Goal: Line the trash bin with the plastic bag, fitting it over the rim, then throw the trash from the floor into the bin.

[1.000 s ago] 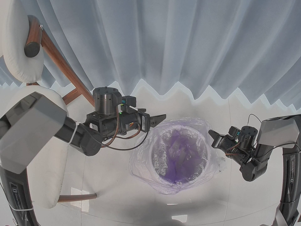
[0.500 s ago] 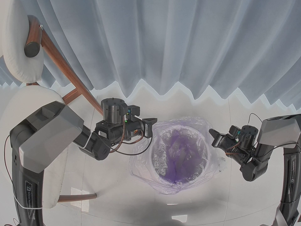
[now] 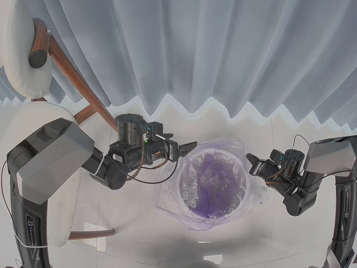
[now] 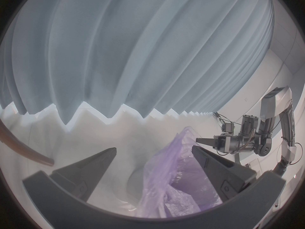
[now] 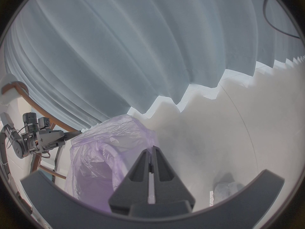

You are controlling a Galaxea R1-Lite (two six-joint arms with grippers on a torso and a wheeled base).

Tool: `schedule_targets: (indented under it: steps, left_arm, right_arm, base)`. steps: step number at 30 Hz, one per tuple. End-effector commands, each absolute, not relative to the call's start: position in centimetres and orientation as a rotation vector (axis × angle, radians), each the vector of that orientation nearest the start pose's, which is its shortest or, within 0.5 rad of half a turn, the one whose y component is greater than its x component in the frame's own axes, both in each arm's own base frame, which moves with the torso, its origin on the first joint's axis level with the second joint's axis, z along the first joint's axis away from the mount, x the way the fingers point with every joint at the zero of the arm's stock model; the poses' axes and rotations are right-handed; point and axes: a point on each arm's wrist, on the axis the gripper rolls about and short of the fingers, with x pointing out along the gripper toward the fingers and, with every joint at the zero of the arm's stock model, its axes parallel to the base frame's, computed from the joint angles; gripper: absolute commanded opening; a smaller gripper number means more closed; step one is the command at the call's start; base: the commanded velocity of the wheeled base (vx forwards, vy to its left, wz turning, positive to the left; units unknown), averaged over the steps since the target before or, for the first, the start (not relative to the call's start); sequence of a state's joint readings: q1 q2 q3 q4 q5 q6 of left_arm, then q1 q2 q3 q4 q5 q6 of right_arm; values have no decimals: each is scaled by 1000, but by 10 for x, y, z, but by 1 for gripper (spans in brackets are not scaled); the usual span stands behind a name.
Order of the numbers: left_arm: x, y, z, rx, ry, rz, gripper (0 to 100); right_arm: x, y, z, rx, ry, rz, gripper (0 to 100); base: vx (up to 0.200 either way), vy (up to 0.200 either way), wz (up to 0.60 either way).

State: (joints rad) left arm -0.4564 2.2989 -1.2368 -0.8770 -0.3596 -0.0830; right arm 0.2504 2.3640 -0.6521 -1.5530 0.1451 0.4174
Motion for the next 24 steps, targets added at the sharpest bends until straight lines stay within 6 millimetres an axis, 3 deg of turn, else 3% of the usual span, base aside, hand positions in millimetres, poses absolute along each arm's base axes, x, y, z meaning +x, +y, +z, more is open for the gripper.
schedule_targets:
  steps: [1,3,4,10,16,20,24]
  left_arm:
    - [398,-213,72,-72,272,-821,100]
    - [400,-216,65,-82,287,-822,100]
    - [401,-217,65,-89,287,-819,0]
    - [407,-215,59,-114,301,-803,0]
    - [410,-221,66,-270,335,-771,0]
    - [415,-223,71,-349,337,-755,0]
    - [426,-226,58,-346,334,-720,0]
  right_arm:
    - [352,98,10,401,234,365,0]
    - [352,98,9,401,235,363,0]
    - [353,97,10,402,234,362,0]
    - [352,96,10,403,235,358,0]
    - [355,94,10,418,229,349,0]
    - [359,85,12,429,213,321,0]
    - [373,71,13,434,177,288,0]
  base:
    - [0,0,0]
    - [0,0,0]
    - [0,0,0]
    - [0,0,0]
    - [0,0,0]
    - [0,0,0]
    - [0,0,0]
